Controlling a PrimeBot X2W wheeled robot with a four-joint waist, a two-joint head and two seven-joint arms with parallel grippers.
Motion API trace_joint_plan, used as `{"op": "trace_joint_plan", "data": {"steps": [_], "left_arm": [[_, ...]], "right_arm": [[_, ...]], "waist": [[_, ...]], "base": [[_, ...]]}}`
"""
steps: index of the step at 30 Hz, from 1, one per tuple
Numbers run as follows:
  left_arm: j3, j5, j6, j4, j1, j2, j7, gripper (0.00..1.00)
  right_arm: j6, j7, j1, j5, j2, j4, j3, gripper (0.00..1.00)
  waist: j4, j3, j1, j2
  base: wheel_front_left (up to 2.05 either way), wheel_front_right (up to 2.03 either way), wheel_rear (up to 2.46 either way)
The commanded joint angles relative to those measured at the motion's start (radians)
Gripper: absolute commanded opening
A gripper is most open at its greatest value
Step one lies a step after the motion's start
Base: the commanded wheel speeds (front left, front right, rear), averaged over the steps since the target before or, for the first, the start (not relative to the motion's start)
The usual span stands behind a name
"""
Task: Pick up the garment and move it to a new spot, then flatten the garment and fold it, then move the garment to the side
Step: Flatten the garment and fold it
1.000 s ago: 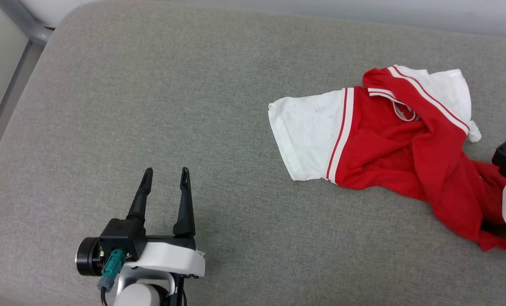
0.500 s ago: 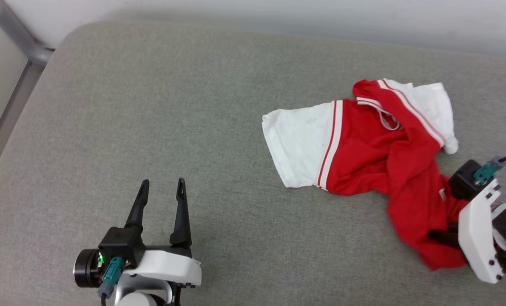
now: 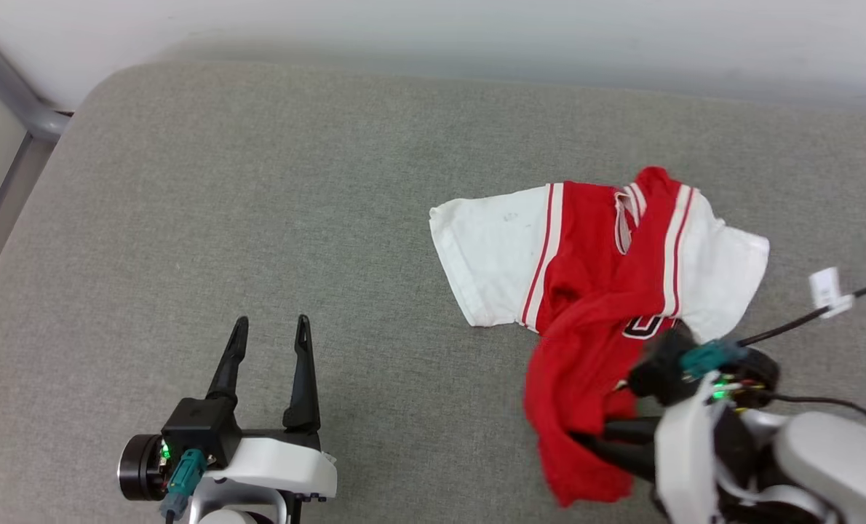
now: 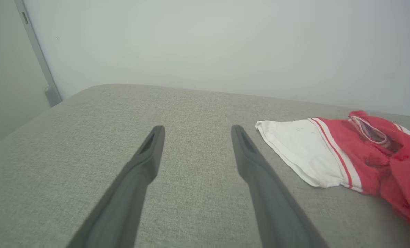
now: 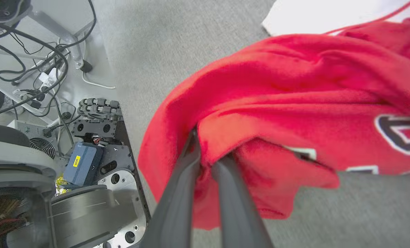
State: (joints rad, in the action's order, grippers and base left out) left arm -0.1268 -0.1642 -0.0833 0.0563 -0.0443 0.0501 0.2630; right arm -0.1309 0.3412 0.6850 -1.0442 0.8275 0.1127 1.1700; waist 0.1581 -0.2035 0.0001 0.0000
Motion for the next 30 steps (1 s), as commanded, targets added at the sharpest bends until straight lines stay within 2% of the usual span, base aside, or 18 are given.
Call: {"op": "trace_joint_plan", "data": {"steps": [1,2,3,8,9,11,12,19,23,30], "left_arm": [[-0.001,0.001,-0.001,-0.003,-0.008,0.000,0.003,1.00],[-0.004,0.000,-0.002,-0.003,-0.010,0.000,0.003,1.00],[-0.007,-0.001,-0.005,-0.005,-0.017,0.000,0.003,1.00],[-0.015,-0.008,-0.009,0.000,-0.030,0.000,0.003,1.00],[-0.019,-0.013,-0.011,0.005,-0.033,0.000,0.003,1.00],[-0.015,-0.013,-0.013,0.007,-0.027,0.000,0.003,1.00],[-0.007,-0.011,-0.018,0.011,-0.009,0.000,0.003,1.00],[0.004,0.001,-0.018,0.007,0.026,0.000,0.003,1.00],[0.012,0.005,-0.015,0.000,0.038,0.000,0.003,1.00],[0.012,0.019,-0.002,-0.005,0.041,0.000,0.003,1.00]], "right_arm": [[0.000,-0.010,-0.010,0.027,-0.034,-0.017,0.005,0.00],[0.000,-0.005,-0.006,0.052,-0.057,-0.035,0.019,0.00],[0.000,0.005,-0.004,0.106,-0.129,-0.108,0.049,0.00],[0.000,0.058,-0.031,0.159,-0.196,-0.266,0.098,0.00],[0.001,0.052,-0.048,0.201,-0.214,-0.329,0.113,0.00],[0.001,0.014,-0.056,0.186,-0.225,-0.340,0.113,0.00],[0.001,-0.053,-0.038,0.183,-0.208,-0.335,0.098,1.00],[0.000,-0.163,-0.078,0.176,-0.110,-0.204,-0.025,1.00],[0.001,-0.189,-0.126,0.209,-0.039,-0.145,-0.164,1.00],[0.000,-0.181,-0.185,0.269,0.015,-0.120,-0.452,1.00]], "waist": [[0.009,-0.010,-0.0001,0.0000],[0.014,-0.014,-0.0001,0.0000],[0.025,-0.028,-0.0001,0.0000],[0.044,-0.046,-0.0001,0.0000],[0.050,-0.045,-0.0001,0.0000],[0.044,-0.035,-0.0001,0.0000],[0.027,-0.011,-0.0001,0.0000],[-0.019,0.049,-0.0001,0.0000],[-0.041,0.063,-0.0001,0.0000],[-0.053,0.064,-0.0001,0.0000]], "base": [[0.00,0.00,0.00],[0.00,0.00,0.00],[0.00,0.00,0.00],[0.00,0.00,0.00],[0.00,0.00,0.00],[0.00,0.00,0.00],[0.00,0.00,0.00],[0.00,0.00,0.00],[0.00,0.00,0.00],[0.00,0.00,0.00]]}}
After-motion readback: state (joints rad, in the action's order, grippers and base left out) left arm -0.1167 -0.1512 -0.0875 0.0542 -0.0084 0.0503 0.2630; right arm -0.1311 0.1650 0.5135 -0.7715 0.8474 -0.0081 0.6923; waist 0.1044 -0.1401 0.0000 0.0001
